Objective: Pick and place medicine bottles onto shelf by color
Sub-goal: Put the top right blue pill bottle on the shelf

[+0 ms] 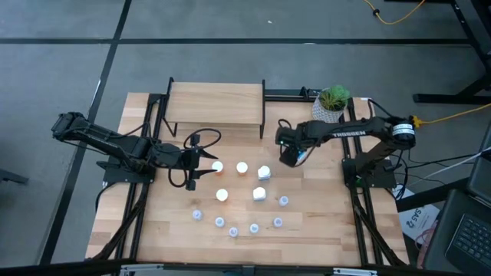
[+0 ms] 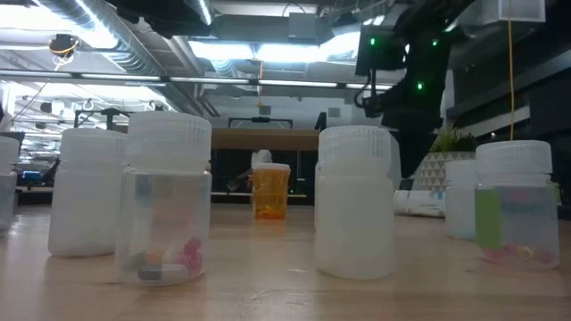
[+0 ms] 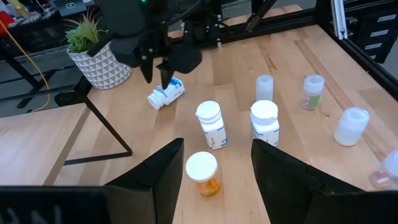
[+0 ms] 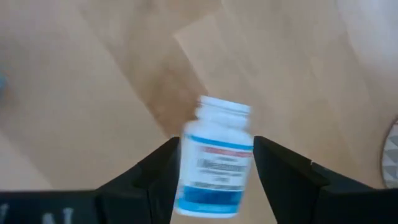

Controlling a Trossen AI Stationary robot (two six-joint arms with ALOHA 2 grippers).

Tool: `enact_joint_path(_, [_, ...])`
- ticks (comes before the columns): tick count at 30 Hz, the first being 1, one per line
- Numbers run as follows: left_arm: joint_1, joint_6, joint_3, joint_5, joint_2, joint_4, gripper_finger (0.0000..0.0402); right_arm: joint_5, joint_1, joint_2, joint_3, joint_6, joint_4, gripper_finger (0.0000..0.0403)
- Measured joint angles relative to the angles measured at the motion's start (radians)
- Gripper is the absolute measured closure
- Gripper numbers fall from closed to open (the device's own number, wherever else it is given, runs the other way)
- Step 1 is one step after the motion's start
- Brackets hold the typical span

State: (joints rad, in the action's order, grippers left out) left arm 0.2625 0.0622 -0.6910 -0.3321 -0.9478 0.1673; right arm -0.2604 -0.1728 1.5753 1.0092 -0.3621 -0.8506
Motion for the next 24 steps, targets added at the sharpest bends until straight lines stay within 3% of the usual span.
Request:
enact_joint_path(8, [0.000, 0.001, 0.000, 0.000, 0.000, 0.000, 0.0220, 0.094, -0.058, 0.000, 0.000, 0.001, 0.051, 0.0198])
enact_joint_path(24, [0.000, 0.001, 0.000, 0.000, 0.000, 0.000, 0.0220, 0.089, -0.080, 0.000, 0.000, 0.052, 0.163, 0.0197])
